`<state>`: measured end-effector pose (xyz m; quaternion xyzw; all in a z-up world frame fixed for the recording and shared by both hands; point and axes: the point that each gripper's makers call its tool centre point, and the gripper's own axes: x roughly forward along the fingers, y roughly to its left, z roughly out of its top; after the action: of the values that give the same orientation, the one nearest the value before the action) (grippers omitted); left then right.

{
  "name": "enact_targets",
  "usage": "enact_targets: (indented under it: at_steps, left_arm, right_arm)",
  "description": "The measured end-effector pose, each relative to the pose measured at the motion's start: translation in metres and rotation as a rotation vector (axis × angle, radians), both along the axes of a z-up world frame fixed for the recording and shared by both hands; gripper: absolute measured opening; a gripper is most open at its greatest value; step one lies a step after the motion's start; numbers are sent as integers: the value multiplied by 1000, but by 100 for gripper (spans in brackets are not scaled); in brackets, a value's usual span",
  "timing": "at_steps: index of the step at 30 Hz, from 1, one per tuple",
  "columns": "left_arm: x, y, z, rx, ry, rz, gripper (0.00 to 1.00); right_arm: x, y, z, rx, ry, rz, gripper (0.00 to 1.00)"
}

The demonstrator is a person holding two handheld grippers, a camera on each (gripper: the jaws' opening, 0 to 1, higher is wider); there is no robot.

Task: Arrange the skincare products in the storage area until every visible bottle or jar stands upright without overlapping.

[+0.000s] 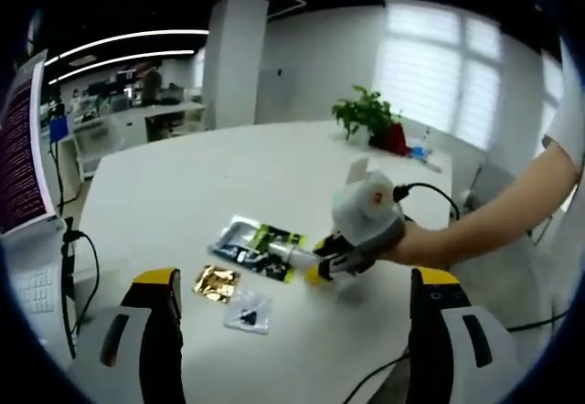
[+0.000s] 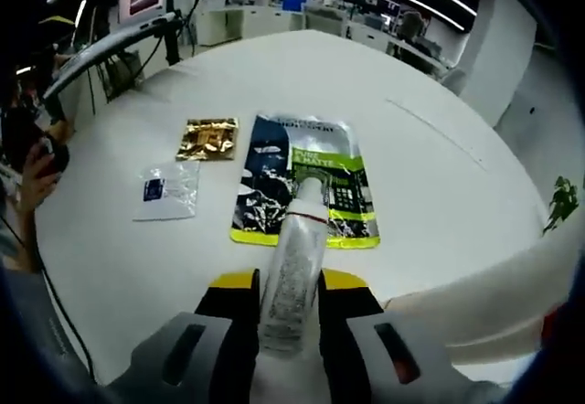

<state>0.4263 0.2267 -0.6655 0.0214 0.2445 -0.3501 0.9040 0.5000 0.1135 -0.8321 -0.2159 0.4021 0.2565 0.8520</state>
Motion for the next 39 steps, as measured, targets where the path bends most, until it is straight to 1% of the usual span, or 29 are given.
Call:
enact_targets:
  at_steps: [6, 13, 23, 24, 26, 29, 34, 39]
  left_arm:
    - [-2, -6, 2, -4, -1, -6, 96]
    - [-7, -12, 4, -16, -2, -10, 96]
    - [-12, -25, 12, -60, -3, -12, 96]
    - [-12, -26, 12, -64, -3, -11, 96]
    - [-12, -28, 13, -71, -2, -11, 95]
    - [-12, -34, 17, -103, -1, -9, 95]
    - [-15, -44, 20, -135, 4, -8, 95]
    - [-19, -51, 22, -151, 9, -7, 94]
  right_arm:
    - [-5, -3, 0, 11, -7, 27, 20]
    - [-10, -4, 9, 50, -20, 39, 20]
    - [-30, -4, 34, 119, -62, 65, 20]
    - [-29, -4, 34, 124, -65, 65, 20]
    - [-33, -6, 39, 137, -74, 62, 20]
    - [-39, -9, 46, 158, -82, 53, 20]
    - [-47, -15, 56, 183, -106, 48, 20]
    - [-55, -20, 68, 209, -131, 45, 20]
